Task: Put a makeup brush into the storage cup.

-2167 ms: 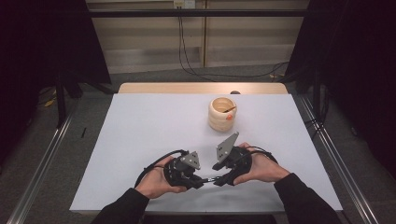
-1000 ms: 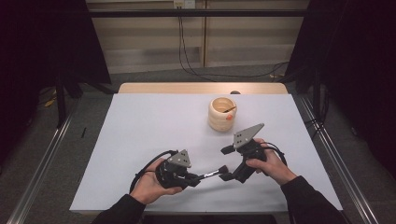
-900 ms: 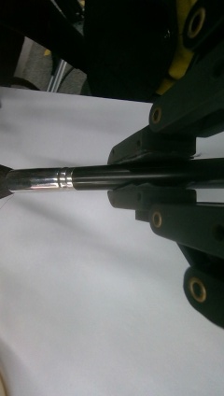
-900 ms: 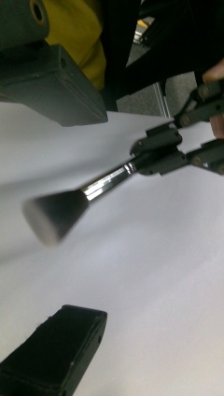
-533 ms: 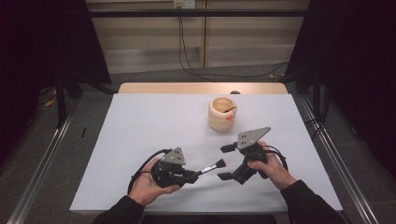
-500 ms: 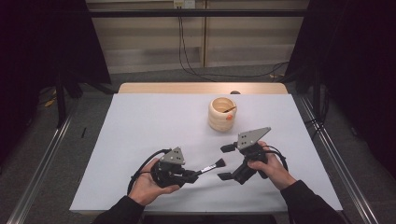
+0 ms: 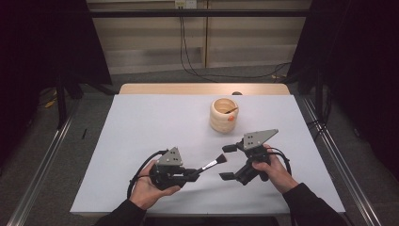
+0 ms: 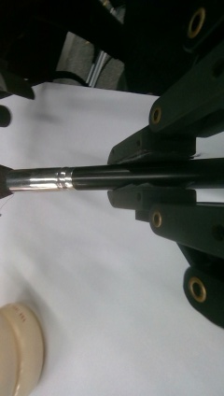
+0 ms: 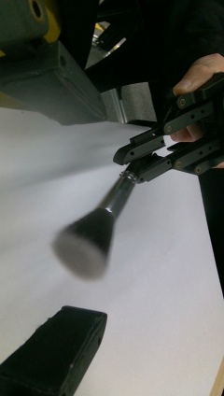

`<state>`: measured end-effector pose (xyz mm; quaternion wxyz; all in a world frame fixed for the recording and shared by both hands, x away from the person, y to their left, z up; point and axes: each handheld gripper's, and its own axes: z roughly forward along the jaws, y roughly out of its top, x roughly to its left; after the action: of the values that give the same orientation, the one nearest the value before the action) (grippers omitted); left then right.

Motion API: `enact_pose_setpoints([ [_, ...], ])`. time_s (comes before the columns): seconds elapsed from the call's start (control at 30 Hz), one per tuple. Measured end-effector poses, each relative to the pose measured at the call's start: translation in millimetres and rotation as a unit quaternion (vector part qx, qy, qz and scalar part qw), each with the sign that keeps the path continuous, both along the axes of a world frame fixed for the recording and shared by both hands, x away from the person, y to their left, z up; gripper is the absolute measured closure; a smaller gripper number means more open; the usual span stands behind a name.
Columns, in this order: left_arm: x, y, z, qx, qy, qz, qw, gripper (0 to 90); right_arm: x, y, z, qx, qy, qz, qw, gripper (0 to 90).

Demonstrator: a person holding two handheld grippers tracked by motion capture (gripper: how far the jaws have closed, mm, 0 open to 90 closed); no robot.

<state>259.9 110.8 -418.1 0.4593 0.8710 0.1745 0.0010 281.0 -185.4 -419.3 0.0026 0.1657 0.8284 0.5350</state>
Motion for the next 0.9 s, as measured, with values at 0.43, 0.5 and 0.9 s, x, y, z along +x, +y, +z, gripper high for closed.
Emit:
enact_pose_setpoints([
  [0.43, -1.5, 3.0, 2.3, -0.046, -0.015, 0.005, 0.9988, 79.3, 2.0, -4.1, 3.9, 0.058, 0.007, -0.002, 0.9983, 7.3],
  [0.5, -1.7, 3.0, 2.9, -0.052, -0.017, 0.005, 0.9985, 79.3, 1.7, -4.2, 4.6, 0.064, 0.004, -0.006, 0.9979, 7.4],
  [0.9, -2.5, -0.4, 5.5, -0.087, -0.036, 0.003, 0.9956, 79.3, -1.0, -4.0, 7.5, 0.084, -0.012, -0.026, 0.996, 17.4],
])
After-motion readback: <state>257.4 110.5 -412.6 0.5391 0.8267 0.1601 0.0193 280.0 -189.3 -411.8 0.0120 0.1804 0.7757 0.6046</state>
